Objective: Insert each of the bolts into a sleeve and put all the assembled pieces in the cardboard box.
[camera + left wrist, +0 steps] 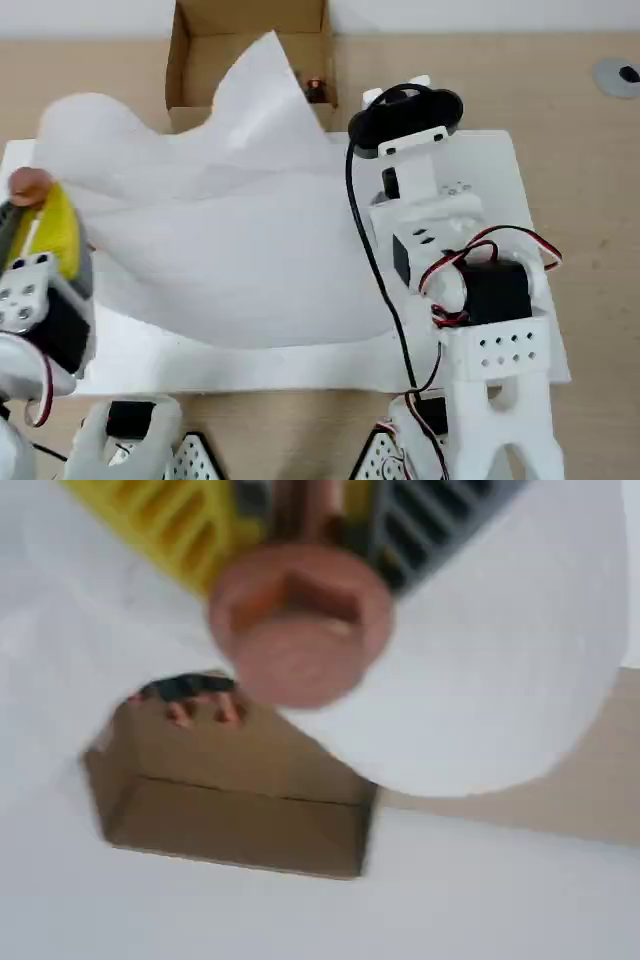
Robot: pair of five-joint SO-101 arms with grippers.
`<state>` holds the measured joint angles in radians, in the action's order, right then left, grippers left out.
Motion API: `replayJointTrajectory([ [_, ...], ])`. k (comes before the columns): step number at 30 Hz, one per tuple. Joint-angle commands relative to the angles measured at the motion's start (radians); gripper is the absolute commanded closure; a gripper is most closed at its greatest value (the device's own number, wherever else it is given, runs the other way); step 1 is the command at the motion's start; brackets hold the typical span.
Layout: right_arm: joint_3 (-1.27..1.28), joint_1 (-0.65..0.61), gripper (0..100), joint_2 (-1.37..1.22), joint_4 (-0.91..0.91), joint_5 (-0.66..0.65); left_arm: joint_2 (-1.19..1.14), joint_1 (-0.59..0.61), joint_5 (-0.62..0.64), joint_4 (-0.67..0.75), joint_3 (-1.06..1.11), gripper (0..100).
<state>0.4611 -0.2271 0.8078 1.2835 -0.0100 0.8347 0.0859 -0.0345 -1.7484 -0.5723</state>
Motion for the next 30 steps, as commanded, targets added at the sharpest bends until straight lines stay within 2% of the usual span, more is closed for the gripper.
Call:
replayJointTrajectory([
  [1,-0.002,0.008,98.8,0.030,0.000,0.006,0.007,0.038,0.046,-0.005,-0.029,100],
  [10,-0.001,0.010,98.8,0.030,0.002,0.008,-0.028,0.043,0.187,-0.003,-0.089,100],
  [12,-0.001,0.012,98.8,0.030,0.002,0.006,-0.068,0.080,0.206,-0.003,-0.091,100],
  [17,-0.001,0.013,98.8,0.030,0.002,0.005,-0.128,0.318,0.299,-0.003,-0.146,100],
  [20,-0.001,0.013,98.8,0.030,0.002,0.003,-0.137,0.437,0.311,0.005,-0.183,100],
  [25,-0.001,0.013,98.8,0.027,0.002,0.003,-0.137,0.752,0.356,0.078,-0.138,100],
  [30,-0.001,0.012,98.8,0.025,0.000,0.003,-0.137,0.862,0.391,0.180,0.008,100],
])
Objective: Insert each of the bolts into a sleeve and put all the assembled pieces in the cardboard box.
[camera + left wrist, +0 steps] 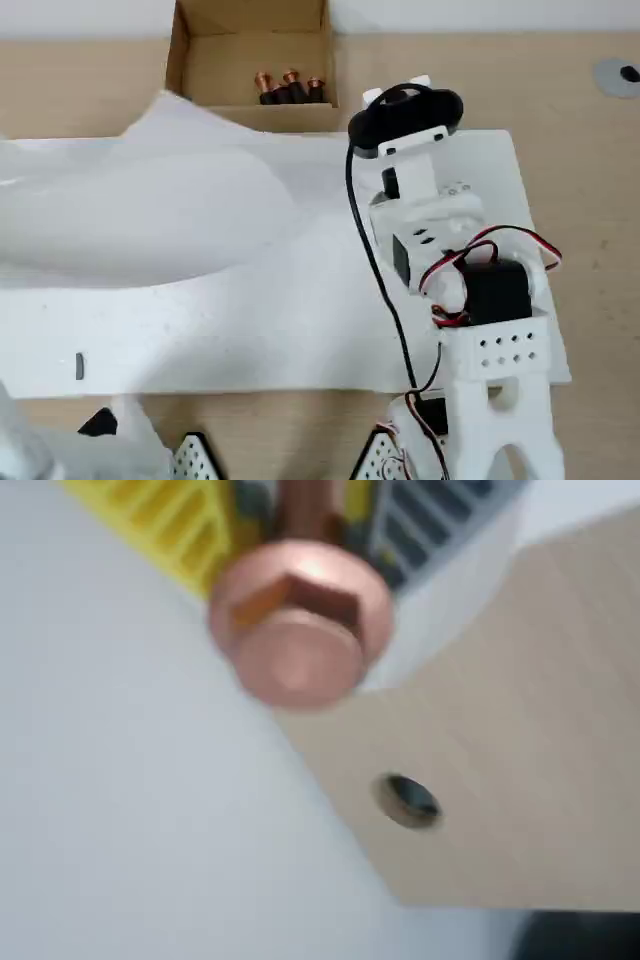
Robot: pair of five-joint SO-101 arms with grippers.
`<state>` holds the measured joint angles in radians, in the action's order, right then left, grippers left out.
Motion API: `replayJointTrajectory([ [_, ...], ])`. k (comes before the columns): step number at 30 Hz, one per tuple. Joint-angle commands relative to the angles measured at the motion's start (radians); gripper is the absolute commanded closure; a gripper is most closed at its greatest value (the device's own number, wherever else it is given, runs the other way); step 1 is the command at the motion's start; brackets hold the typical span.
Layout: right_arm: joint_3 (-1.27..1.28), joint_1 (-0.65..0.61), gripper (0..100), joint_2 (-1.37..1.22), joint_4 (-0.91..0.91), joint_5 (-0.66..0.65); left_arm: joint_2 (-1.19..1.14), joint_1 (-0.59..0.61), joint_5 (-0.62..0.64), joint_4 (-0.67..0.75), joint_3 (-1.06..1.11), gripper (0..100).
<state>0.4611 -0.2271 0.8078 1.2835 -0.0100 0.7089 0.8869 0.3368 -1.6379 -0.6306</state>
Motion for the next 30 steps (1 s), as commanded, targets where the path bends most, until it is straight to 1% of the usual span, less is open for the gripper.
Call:
replayJointTrajectory([
  [1,-0.001,0.012,98.8,0.025,0.000,0.003,-0.012,0.092,0.040,0.091,0.098,100],
  [4,-0.001,0.012,98.8,0.025,0.000,0.002,-0.012,0.235,0.106,0.146,0.155,100],
  [6,-0.001,0.010,98.8,0.025,0.000,0.002,-0.012,0.302,0.120,0.176,0.169,100],
  [10,0.001,0.008,98.8,0.024,-0.006,0.002,-0.013,0.397,0.126,0.230,0.175,100],
  [14,0.001,0.008,98.8,0.024,-0.006,0.002,-0.013,0.519,0.160,0.330,0.221,100],
  [16,0.001,0.008,98.8,0.024,-0.006,0.003,-0.013,0.559,0.161,0.351,0.244,99],
  [18,0.001,0.008,98.8,0.024,-0.006,0.005,-0.012,0.531,0.138,0.344,0.261,99],
  [21,0.001,0.007,98.8,0.024,-0.006,0.006,-0.010,0.413,0.087,0.310,0.281,99],
  [25,0.001,0.007,98.8,0.024,-0.006,0.006,-0.012,0.198,0.032,0.276,0.342,100],
  [30,0.001,0.007,98.8,0.024,0.000,0.006,-0.025,-0.114,-0.069,0.287,0.528,100],
])
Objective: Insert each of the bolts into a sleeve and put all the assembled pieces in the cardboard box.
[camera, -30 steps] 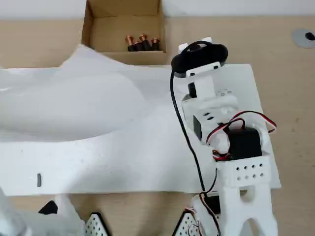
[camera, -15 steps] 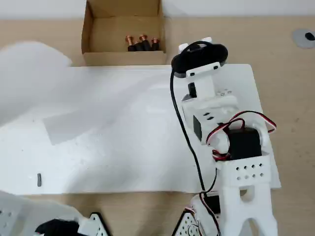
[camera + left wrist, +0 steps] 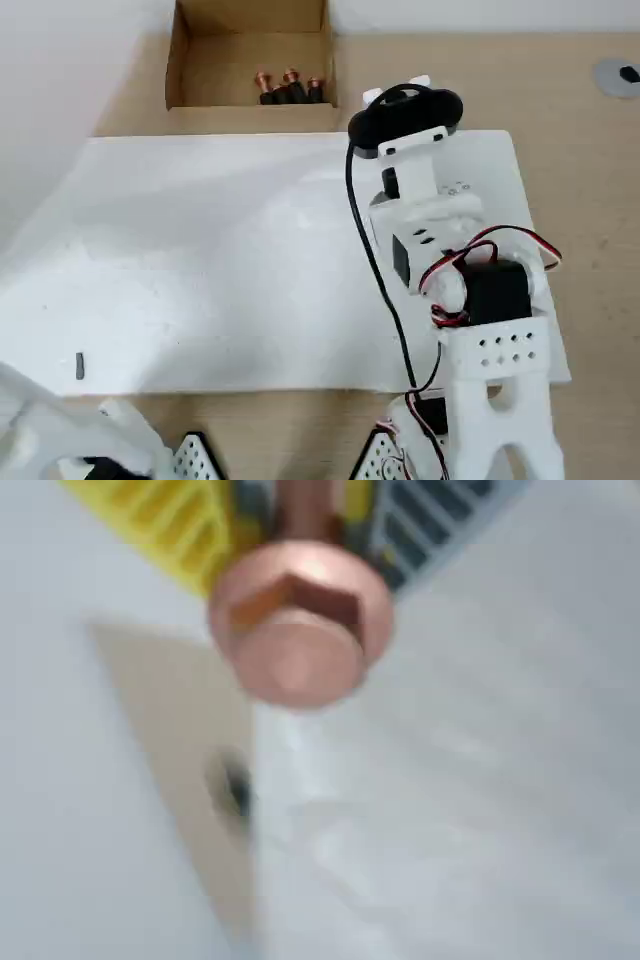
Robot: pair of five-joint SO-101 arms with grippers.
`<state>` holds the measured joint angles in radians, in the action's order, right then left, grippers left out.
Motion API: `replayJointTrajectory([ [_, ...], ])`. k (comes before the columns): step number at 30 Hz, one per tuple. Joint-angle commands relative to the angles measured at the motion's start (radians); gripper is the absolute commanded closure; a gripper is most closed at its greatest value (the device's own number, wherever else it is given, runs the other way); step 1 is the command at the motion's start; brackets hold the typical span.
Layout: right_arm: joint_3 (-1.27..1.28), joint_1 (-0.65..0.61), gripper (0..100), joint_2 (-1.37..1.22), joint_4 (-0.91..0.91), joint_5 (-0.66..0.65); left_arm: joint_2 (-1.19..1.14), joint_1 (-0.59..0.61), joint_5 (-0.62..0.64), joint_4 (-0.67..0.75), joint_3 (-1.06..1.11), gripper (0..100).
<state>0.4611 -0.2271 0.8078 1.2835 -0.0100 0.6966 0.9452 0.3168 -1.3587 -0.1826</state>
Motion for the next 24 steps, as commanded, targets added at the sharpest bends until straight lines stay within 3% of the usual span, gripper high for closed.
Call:
replayJointTrajectory([
  [1,0.001,0.007,98.8,0.027,0.000,0.006,-0.030,-0.221,-0.072,0.014,0.115,100],
  [6,0.001,0.007,98.8,0.028,0.000,0.006,-0.208,-0.290,-0.106,-0.017,0.190,100],
  [12,0.001,0.007,98.8,0.030,0.002,0.006,-0.449,-0.199,-0.100,-0.032,0.181,99],
  [19,0.001,0.007,98.8,0.027,0.002,0.006,-0.430,-0.203,-0.144,-0.038,0.101,98],
  [24,0.001,0.007,98.8,0.030,0.002,0.006,-0.423,-0.276,-0.147,-0.038,0.112,98],
])
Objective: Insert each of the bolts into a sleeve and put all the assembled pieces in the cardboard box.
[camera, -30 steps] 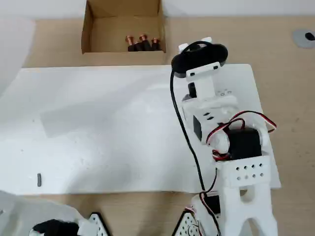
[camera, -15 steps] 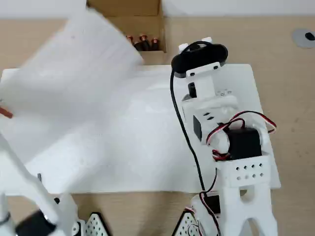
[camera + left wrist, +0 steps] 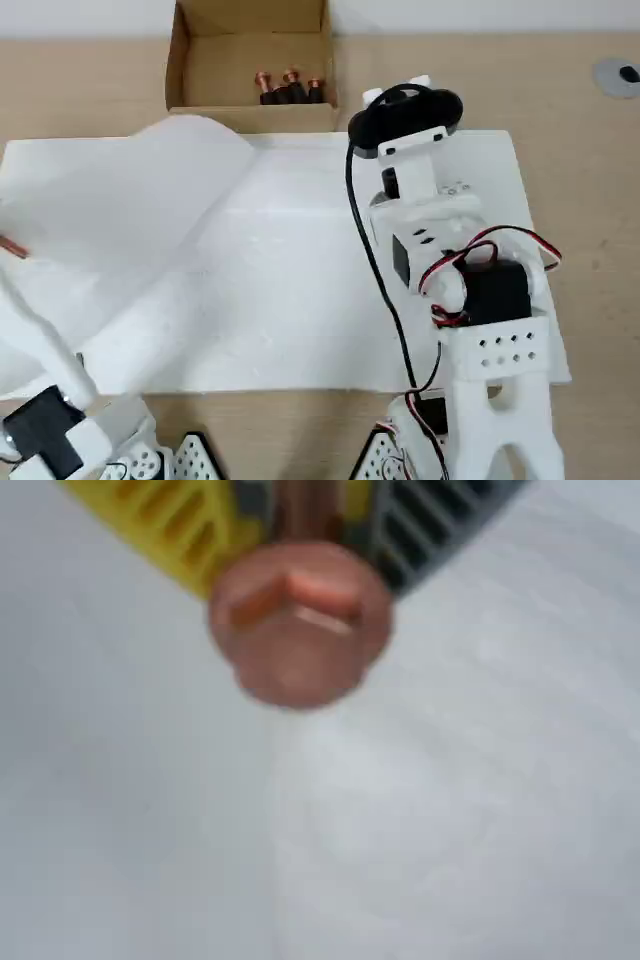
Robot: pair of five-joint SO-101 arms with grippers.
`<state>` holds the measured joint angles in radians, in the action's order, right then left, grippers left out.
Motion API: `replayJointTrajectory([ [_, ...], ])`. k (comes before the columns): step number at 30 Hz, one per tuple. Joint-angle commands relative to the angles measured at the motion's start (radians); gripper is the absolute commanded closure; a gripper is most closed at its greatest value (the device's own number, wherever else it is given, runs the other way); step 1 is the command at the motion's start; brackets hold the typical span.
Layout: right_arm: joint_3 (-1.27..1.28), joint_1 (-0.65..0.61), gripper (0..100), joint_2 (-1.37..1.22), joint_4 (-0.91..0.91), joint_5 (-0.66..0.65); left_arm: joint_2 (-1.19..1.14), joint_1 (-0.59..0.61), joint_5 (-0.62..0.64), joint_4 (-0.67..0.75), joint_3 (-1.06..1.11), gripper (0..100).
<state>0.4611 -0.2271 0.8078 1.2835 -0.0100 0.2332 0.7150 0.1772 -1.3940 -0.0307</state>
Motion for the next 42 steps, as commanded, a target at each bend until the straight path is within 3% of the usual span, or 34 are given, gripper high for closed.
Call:
replayJointTrajectory([
  [1,0.001,0.007,98.8,0.030,0.002,0.006,0.039,-0.060,-0.008,-0.003,-0.023,97],
  [7,-0.001,0.007,98.8,0.030,0.032,0.006,0.039,-0.140,-0.026,0.006,0.094,88],
  [20,-0.007,0.007,98.8,0.031,0.064,0.006,0.047,-0.144,-0.043,0.008,0.238,86],
  [28,-0.001,0.007,98.8,0.124,0.094,0.006,-0.091,-0.167,-0.026,0.325,0.445,86],
  [36,-0.001,0.012,98.8,0.151,0.094,0.003,-0.303,-0.206,0.003,0.476,0.451,86],
  [42,-0.001,0.012,98.8,0.151,0.094,0.003,-0.407,-0.190,0.006,0.474,0.407,86],
])
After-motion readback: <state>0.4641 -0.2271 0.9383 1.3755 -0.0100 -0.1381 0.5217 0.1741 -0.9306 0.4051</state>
